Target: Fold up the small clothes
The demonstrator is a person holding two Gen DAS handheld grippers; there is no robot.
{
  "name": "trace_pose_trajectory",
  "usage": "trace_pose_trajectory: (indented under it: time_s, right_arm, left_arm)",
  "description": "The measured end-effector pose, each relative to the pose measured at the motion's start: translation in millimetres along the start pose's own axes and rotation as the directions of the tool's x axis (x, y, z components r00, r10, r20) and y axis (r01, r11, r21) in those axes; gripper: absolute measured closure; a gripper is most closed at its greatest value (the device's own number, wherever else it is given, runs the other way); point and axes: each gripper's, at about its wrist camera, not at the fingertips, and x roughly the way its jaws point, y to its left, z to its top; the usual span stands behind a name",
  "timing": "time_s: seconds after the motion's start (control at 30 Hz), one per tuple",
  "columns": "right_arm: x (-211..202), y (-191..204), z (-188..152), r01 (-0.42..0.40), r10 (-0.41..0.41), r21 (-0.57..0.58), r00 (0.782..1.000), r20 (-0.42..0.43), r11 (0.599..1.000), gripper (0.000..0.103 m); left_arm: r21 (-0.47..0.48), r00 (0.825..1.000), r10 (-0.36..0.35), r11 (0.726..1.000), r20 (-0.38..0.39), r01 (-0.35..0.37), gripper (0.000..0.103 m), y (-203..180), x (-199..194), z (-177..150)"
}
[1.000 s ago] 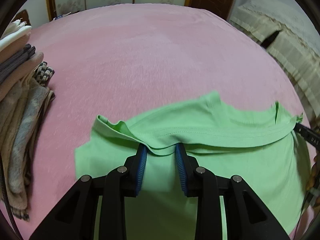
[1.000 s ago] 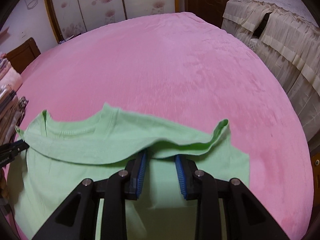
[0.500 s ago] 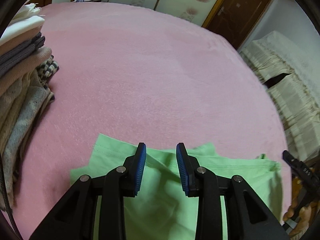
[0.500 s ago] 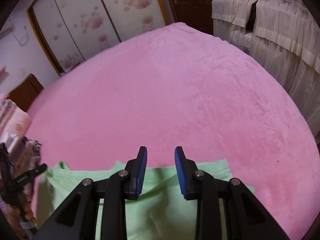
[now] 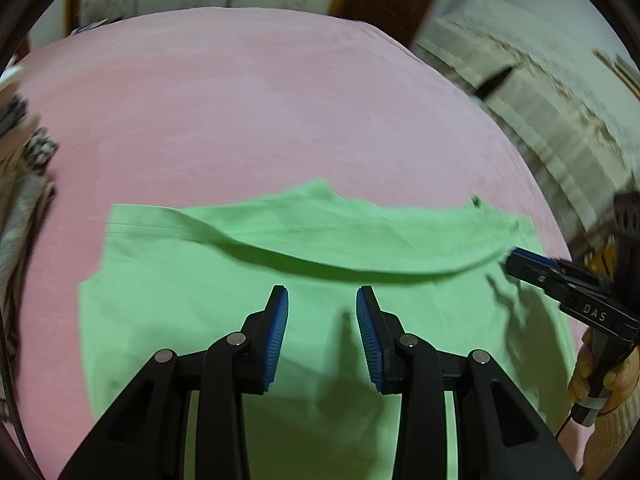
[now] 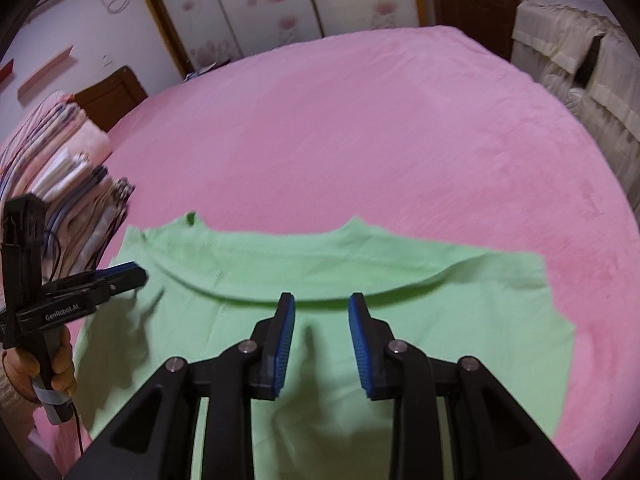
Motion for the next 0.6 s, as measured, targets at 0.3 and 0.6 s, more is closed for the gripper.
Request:
trace_pose_trajectory:
  time_s: [0.3,0.6]
  right_arm:
    - [37,38,-7,-0.043,0.039,-0.079,0.998,-0.050,0.996,0.079]
    - [57,20,20,0.057,-0.057,-0.022,0.998,0.017,0.998,0.086]
  left_arm:
    - [0.137,0.999,0.002,0.991,-0.035,0.002,0.069,-58,31,-5]
    - [0.080,0.998,0.058,0.995,0.034,-0.061,0.069,-55,54,31]
